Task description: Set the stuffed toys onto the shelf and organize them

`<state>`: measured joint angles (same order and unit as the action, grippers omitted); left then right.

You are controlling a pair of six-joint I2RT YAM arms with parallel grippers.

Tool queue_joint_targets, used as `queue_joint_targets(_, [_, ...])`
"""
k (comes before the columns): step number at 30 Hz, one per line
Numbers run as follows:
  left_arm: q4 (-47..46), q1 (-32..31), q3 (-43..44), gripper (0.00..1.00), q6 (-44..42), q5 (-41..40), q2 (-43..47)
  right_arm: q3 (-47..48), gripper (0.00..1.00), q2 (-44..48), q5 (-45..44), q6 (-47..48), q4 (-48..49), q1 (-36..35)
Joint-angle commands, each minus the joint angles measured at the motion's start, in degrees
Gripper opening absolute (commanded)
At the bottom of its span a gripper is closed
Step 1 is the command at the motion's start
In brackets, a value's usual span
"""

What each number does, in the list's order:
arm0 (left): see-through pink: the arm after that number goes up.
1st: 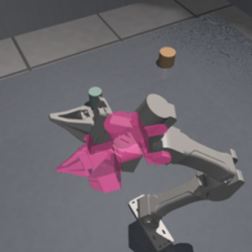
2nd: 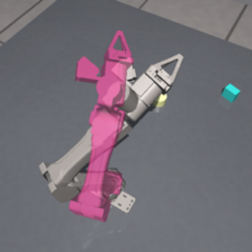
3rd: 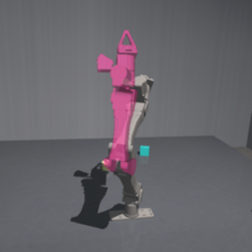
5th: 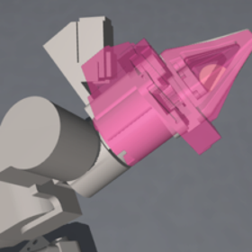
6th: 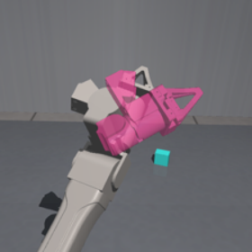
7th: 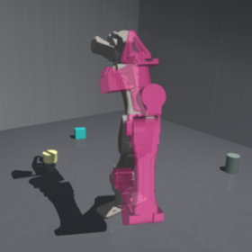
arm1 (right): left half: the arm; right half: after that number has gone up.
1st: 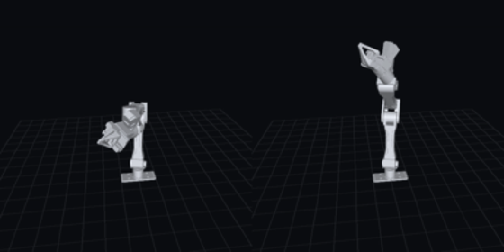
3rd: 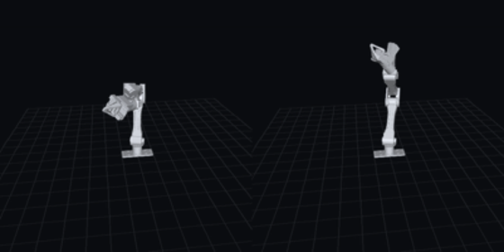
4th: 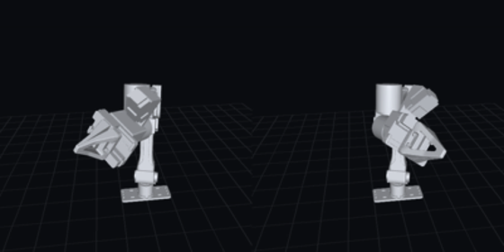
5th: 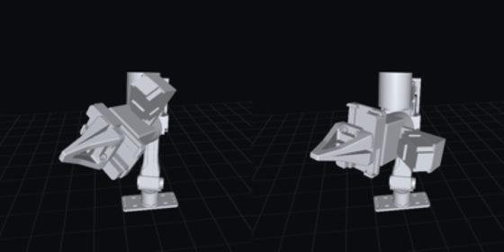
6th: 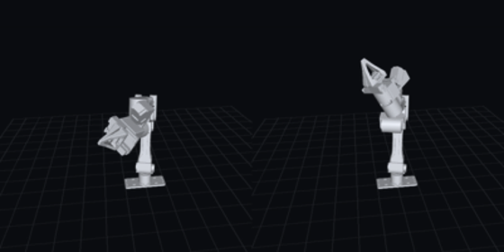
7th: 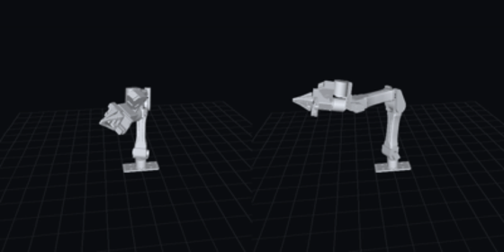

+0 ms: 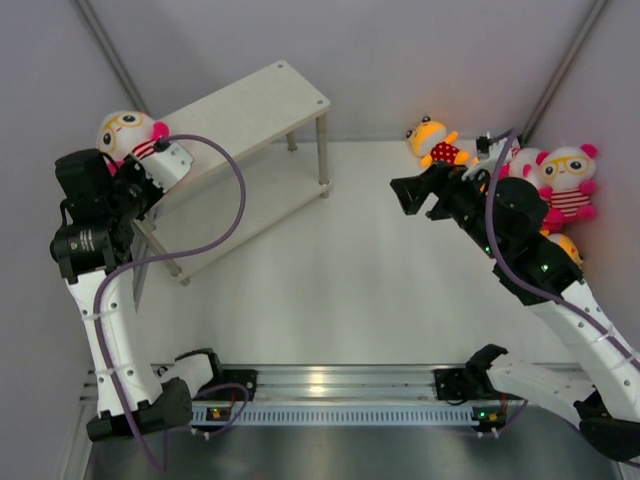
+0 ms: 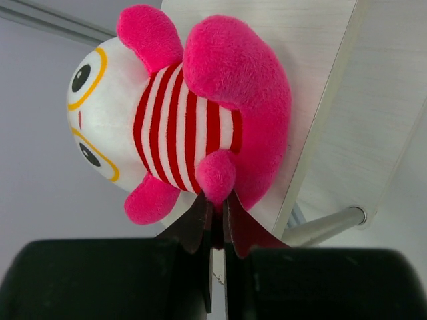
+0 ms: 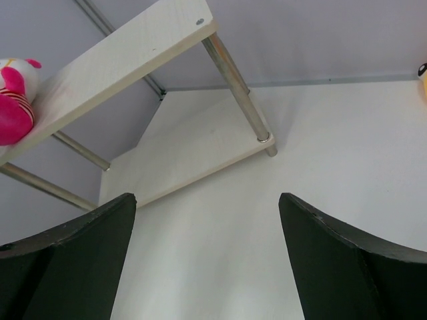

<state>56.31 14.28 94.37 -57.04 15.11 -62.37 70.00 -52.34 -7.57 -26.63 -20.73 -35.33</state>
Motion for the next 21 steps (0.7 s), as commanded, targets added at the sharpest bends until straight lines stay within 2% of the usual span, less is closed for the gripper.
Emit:
queue_joint_targets(1, [2.6, 0.6, 2.1, 0.09, -1.5, 1.7, -0.6, 0.9, 0.90, -0.1, 0.5, -0.4, 1.3, 0.7])
queue_joint_targets(3, [2.6, 0.6, 2.6, 0.19, -1.3, 1.2, -0.6, 1.2, 0.92, -0.3, 0.3, -0.3, 1.2, 0.7])
queue_joint_targets(4, [2.6, 0.5, 2.7, 0.32, -1.4, 1.2, -0.6, 1.5, 0.94, -0.7, 0.3, -0.4, 1.0, 0.7])
queue_joint_targets(7, [2.5, 0.6, 3.2, 0.53, -1.6, 2.8, 0.5, 1.9, 0.95, -1.4, 0.8, -0.6, 0.5, 0.7])
queue_joint_targets(8, [2.5, 0.4, 4.1, 0.65, -1.6, 3.3, 0.6, 1.9, 0.96, -1.4, 0.9, -0.6, 0.5, 0.7])
queue_joint_targets(13, [2.5, 0.5, 9.7, 0.85, 2.5, 7.3, -0.9, 3.4, 0.98, -3.0, 0.8, 1.7, -0.9, 1.0])
queue_joint_targets(14, [2.4, 0.5, 11.7, 0.98, 3.5, 9.2, -1.5, 3.8, 0.99, -3.6, 0.7, 2.4, -3.0, 1.3])
queue_joint_targets(17, [2.4, 0.4, 15.7, 0.98, 9.9, 13.3, -3.6, 4.7, 0.99, -6.2, 1.1, 4.0, -6.4, 6.3])
queue_joint_targets(20, [2.4, 0.4, 18.0, 0.98, 17.2, 15.5, -4.9, 3.3, 0.99, -8.0, 2.3, 5.5, -8.1, 16.4])
queue_joint_targets(21, [2.4, 0.5, 18.4, 0.98, 20.4, 15.8, -5.7, 2.3, 0.98, -8.7, 2.4, 5.8, -8.3, 22.3])
